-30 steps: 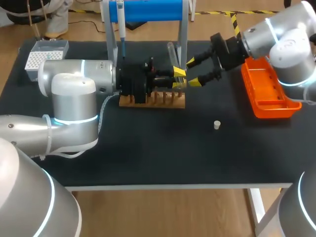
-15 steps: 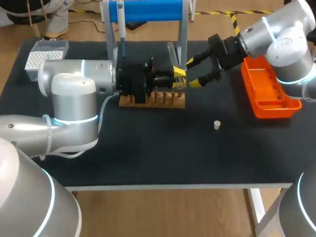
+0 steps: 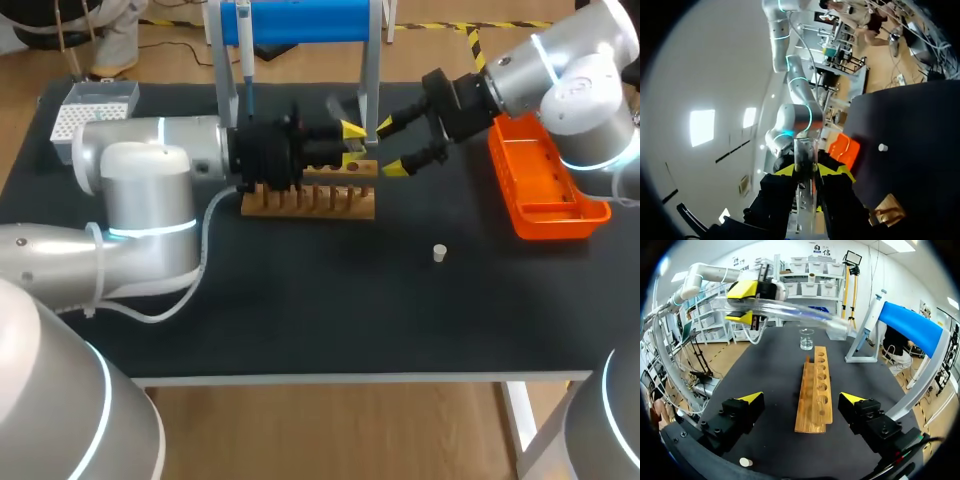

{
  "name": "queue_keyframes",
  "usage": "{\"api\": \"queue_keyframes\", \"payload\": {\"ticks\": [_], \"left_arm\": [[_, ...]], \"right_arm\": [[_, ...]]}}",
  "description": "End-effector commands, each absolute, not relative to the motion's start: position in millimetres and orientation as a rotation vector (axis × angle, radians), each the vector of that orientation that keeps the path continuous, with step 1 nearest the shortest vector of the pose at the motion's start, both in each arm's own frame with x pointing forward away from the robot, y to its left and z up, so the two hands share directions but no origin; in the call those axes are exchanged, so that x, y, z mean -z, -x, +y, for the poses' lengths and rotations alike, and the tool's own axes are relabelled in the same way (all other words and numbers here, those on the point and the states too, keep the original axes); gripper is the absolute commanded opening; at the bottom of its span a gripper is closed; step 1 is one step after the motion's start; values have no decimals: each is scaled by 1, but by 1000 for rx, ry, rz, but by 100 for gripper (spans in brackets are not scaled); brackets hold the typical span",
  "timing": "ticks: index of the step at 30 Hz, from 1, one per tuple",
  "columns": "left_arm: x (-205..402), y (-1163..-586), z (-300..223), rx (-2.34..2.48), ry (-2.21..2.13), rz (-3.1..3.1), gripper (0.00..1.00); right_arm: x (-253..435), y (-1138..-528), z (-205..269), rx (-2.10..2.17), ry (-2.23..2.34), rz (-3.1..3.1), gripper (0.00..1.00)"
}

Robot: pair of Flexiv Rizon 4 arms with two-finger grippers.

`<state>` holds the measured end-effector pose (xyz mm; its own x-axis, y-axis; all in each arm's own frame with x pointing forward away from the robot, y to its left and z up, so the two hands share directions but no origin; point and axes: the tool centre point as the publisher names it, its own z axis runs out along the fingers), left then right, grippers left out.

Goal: Invert the test tube, pick up the pipette, mount the tip to pipette, aspirate from beaker and dispense into the tube, eject the tip, return the pipette, and cap with the stopper.

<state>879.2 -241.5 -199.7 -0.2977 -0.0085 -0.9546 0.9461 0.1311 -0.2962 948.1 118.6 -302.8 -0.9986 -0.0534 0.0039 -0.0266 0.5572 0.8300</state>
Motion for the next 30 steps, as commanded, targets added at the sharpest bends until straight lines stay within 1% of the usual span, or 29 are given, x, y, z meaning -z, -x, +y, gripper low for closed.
{"api": "queue_keyframes", "payload": {"ticks": [1,8,26,30], "left_arm": [[202,-891,-242,1616,-760,1704,0],[187,-896,-234,1607,-744,1772,0],[187,-896,-234,1607,-744,1772,0],[174,-907,-230,1668,-631,1826,0]], "right_arm": [[302,-948,118,1461,-71,-2747,100],[302,-948,118,1461,-71,-2747,100],[302,-948,118,1461,-71,-2747,100],[302,-948,118,1461,-71,-2747,100]]}}
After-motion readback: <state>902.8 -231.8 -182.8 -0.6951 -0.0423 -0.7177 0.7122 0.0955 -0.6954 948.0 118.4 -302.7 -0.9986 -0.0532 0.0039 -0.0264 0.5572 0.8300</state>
